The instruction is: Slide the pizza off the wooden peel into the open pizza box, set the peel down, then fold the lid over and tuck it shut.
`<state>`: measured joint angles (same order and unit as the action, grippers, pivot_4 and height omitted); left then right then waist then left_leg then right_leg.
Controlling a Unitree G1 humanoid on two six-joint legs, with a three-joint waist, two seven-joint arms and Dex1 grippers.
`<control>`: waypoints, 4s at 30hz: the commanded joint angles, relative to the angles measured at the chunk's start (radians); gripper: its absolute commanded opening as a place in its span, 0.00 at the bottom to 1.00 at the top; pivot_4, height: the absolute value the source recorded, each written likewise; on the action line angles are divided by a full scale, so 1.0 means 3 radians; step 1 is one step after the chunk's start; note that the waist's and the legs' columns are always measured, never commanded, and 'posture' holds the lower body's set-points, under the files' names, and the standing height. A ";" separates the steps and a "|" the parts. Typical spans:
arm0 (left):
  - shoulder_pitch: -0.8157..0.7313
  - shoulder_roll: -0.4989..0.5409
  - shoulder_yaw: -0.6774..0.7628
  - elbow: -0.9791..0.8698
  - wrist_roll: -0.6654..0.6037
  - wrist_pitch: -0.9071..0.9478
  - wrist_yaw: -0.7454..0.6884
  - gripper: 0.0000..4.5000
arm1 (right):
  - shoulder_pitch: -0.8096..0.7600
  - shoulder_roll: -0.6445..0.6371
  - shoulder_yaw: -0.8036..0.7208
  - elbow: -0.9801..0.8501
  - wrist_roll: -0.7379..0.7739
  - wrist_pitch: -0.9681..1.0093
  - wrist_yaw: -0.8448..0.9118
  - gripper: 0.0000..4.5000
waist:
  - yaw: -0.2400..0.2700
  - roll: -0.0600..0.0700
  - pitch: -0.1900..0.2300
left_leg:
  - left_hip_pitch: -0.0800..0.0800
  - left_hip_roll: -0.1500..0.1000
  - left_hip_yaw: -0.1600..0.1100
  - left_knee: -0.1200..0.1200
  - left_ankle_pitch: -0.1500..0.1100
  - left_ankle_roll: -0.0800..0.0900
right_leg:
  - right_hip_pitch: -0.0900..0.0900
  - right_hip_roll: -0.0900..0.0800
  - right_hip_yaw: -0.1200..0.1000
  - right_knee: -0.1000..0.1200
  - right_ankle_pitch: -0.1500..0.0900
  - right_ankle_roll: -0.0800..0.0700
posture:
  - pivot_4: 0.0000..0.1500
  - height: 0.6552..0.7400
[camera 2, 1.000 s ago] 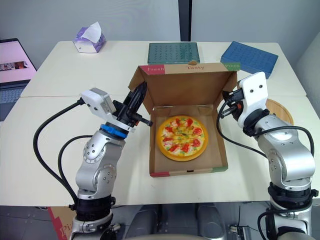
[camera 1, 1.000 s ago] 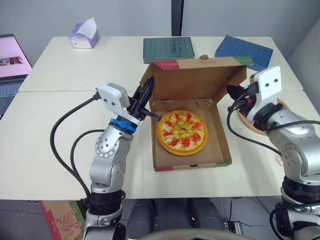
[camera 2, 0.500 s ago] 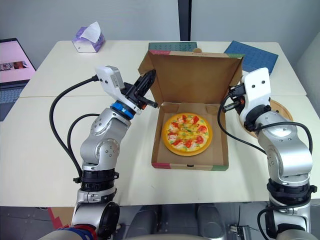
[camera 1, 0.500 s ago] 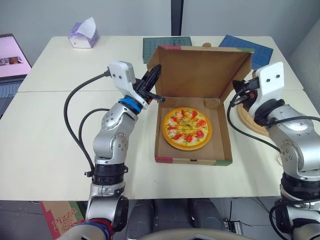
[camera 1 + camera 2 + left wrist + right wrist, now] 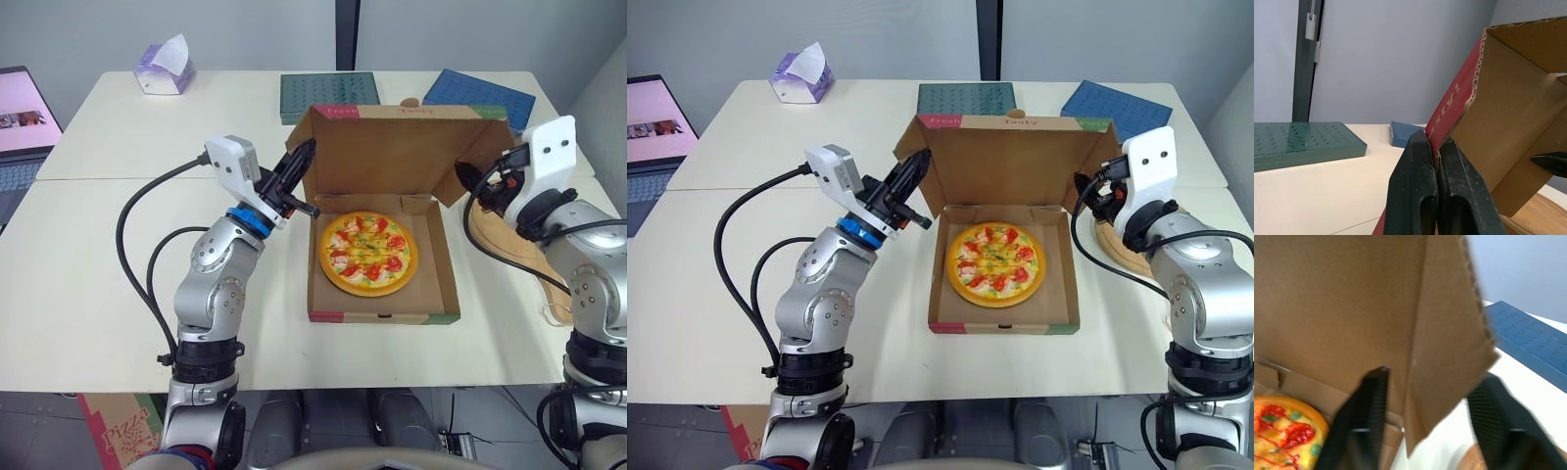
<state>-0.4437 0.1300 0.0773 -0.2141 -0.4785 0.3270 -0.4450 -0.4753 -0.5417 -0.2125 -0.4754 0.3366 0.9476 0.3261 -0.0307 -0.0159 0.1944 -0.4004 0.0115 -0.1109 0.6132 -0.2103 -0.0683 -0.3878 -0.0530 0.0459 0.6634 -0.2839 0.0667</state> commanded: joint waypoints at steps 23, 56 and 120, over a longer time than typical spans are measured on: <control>-0.0071 0.0058 0.0049 -0.0059 -0.0060 -0.0089 -0.0039 0.00 | -0.0059 -0.0183 -0.0073 0.0026 0.0280 0.0005 0.0202 0.01 | -0.0001 0.0000 0.0000 | 0.0000 0.0000 0.0000 0.0000 0.0000 0.0000 | 0.0000 0.0000 0.0000 0.0000 0.0000 0.0000 | 1.00 1.00; 0.0826 -0.0530 -0.0825 -0.0265 0.0745 -0.1081 0.0357 0.00 | 0.0034 0.0150 0.0009 -0.0443 0.0523 0.0491 0.0022 0.01 | 0.0007 0.0000 -0.0001 | 0.0000 0.0000 0.0001 0.0000 0.0000 0.0000 | 0.0001 0.0000 0.0001 -0.0001 0.0000 0.0000 | 1.00 1.00; 0.0544 -0.0530 -0.0987 -0.0558 0.0648 -0.0406 0.0457 0.00 | 0.0214 0.0228 -0.0092 -0.0699 0.0899 0.0774 0.0278 0.01 | 0.0006 0.0002 -0.0004 | 0.0001 0.0000 0.0000 0.0000 0.0000 0.0001 | 0.0005 0.0001 0.0000 -0.0006 -0.0001 0.0002 | 1.00 1.00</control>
<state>-0.2442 -0.0216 -0.1127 -0.3392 -0.2681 0.1413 -0.2653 -0.3761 -0.4894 -0.3216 -0.6390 0.4938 1.1827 0.3220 -0.0290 -0.0154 0.1933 -0.4001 0.0114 -0.1109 0.6134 -0.2104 -0.0680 -0.3863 -0.0528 0.0459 0.6616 -0.2843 0.0674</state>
